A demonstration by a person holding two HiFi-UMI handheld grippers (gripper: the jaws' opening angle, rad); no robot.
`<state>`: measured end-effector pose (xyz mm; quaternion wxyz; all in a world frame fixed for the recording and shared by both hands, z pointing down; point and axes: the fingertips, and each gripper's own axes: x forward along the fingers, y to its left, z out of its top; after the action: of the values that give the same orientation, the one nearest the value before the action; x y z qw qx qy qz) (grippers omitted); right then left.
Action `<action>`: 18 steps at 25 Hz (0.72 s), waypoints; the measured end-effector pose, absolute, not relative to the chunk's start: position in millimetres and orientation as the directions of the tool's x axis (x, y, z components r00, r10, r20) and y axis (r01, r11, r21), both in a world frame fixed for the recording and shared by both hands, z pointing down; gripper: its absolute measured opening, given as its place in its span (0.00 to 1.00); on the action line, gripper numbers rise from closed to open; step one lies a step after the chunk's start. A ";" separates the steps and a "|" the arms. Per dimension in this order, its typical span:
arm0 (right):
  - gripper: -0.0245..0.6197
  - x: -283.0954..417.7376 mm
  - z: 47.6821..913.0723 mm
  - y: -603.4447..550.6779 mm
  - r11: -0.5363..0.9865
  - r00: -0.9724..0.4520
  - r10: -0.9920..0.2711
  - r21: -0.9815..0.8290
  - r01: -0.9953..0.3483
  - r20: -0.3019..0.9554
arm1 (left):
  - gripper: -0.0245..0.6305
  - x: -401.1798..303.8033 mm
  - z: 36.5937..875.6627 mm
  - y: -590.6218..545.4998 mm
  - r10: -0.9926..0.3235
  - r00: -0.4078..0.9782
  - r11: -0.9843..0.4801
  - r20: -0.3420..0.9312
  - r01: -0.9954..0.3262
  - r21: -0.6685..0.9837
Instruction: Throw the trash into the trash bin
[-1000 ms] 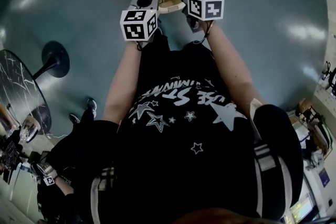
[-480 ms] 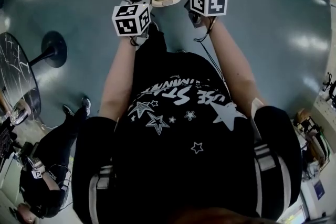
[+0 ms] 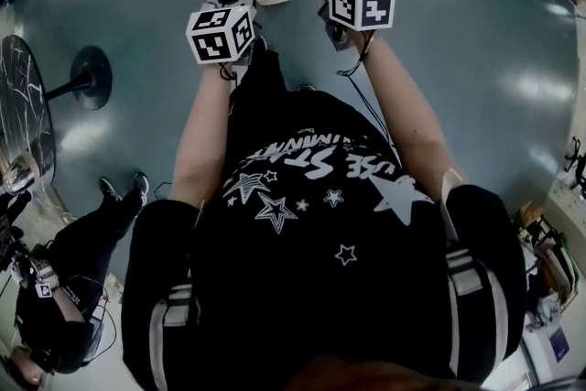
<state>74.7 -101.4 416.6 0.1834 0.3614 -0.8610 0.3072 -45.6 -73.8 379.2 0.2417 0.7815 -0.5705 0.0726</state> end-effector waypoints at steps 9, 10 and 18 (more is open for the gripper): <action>0.05 110.4 386.0 -41.5 0.595 -0.701 -0.526 -0.381 -0.708 0.482 | 0.05 -6.0 371.7 -7.5 -0.876 0.318 -0.222 0.363 -0.933 0.282; 0.05 114.4 384.3 -35.7 0.600 -0.704 -0.526 -0.379 -0.705 0.477 | 0.05 -1.5 369.8 -1.2 -0.878 0.317 -0.223 0.359 -0.934 0.280; 0.05 142.7 370.5 3.3 0.641 -0.726 -0.529 -0.354 -0.681 0.439 | 0.05 25.6 346.3 37.5 -0.903 0.300 -0.219 0.307 -0.937 0.271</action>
<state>142.7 3.3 370.5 0.1493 0.3386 -0.8934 0.2546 25.6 37.5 346.3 0.2053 0.7796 -0.5902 0.0418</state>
